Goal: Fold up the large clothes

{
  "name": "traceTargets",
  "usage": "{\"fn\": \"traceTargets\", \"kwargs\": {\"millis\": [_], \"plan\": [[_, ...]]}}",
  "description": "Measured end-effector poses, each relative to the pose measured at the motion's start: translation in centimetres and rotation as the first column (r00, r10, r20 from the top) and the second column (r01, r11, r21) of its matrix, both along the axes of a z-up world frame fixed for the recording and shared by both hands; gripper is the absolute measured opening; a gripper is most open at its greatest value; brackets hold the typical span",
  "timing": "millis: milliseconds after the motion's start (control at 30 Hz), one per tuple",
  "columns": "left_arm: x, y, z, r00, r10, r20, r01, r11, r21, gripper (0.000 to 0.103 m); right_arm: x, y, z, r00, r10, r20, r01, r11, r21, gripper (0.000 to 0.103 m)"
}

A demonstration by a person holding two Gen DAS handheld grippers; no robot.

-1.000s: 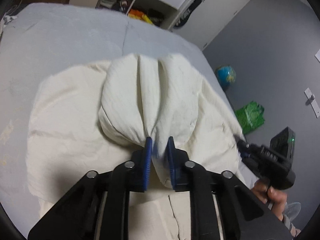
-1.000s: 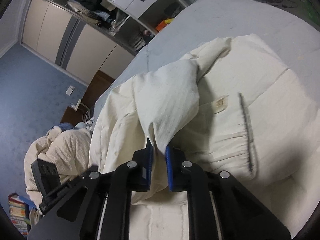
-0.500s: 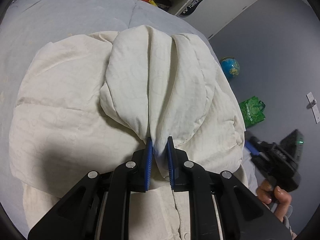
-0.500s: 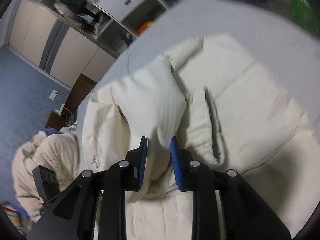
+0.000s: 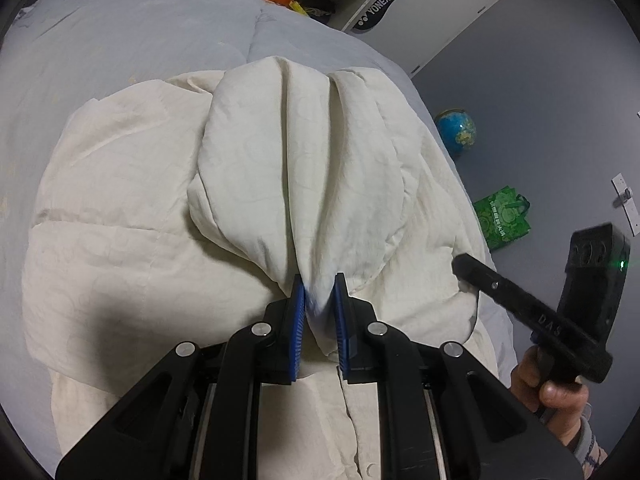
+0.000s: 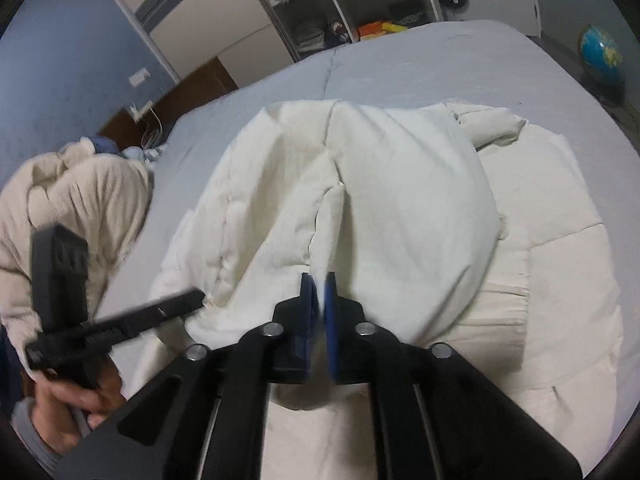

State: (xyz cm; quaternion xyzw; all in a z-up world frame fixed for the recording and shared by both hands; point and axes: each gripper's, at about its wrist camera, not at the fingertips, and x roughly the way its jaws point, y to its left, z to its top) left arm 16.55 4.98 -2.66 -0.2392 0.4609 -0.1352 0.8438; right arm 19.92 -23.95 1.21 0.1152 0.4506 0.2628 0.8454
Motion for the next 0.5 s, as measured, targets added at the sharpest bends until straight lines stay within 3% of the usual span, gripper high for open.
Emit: {"fn": "traceTargets", "kwargs": {"millis": [167, 333, 500], "plan": [[-0.3, 0.2, -0.3, 1.0, 0.008, -0.017, -0.009, 0.999, -0.033, 0.018, -2.3, -1.3, 0.4, 0.999, -0.031, 0.035, 0.032, 0.999, -0.01, 0.0], [-0.6, 0.0, -2.2, 0.996, 0.001, -0.093, -0.001, 1.0, 0.003, 0.02, -2.4, -0.7, -2.8, 0.999, -0.032, -0.042, 0.028, 0.995, -0.098, 0.0], [-0.9, 0.3, -3.5, 0.993, 0.0, -0.115, 0.004, 1.0, 0.029, 0.02, -1.8, -0.6, -4.5, 0.996, -0.038, -0.083, 0.032, 0.997, -0.076, 0.0]]}}
